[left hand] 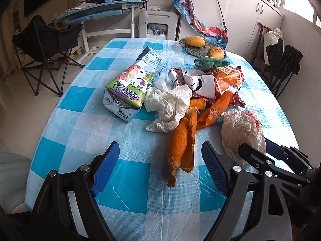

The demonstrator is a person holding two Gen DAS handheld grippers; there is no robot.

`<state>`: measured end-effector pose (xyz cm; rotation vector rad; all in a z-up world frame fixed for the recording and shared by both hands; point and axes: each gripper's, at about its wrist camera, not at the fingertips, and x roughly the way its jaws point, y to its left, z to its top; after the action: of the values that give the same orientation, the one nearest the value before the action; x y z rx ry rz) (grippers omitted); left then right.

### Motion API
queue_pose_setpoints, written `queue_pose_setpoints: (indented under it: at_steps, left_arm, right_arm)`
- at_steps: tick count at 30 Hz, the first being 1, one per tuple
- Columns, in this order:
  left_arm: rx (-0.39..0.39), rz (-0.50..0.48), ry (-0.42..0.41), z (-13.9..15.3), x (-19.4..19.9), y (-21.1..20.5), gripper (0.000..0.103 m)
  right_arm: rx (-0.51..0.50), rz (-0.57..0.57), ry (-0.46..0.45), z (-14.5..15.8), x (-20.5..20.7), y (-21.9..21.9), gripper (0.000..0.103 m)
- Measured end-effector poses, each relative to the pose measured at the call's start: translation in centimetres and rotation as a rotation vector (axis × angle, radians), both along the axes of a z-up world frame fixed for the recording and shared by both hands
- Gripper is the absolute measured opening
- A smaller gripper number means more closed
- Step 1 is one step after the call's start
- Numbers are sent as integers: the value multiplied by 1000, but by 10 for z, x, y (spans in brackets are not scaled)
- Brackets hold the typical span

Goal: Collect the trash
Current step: 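Grasp the crumpled white paper bag with the right gripper while the left grasps a carrot peel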

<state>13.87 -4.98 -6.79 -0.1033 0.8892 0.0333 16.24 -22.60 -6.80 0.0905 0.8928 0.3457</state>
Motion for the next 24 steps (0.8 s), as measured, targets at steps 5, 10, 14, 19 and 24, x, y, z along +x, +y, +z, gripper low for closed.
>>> queue_pose_setpoints:
  at_steps: [5,10,14,19,24]
  left_arm:
    - [-19,-73,20,-5,8,-9,28]
    - [-45,-89,28,-1,-4,-6,18]
    - [-83,-91,20,7,-24,5,18]
    - [-152,-103,5,18,-51,19,17]
    - [-165,-94,-21,24,-82,28,17]
  right_arm:
    - [42,23,16,0,4,2,25]
    - [115,25,27,4,-1,1,23]
    - [158,27,21,11,-13,-2,22]
    - [189,30,-5,23,-29,-4,22]
    - [231,32,-12,26,-51,-5,22]
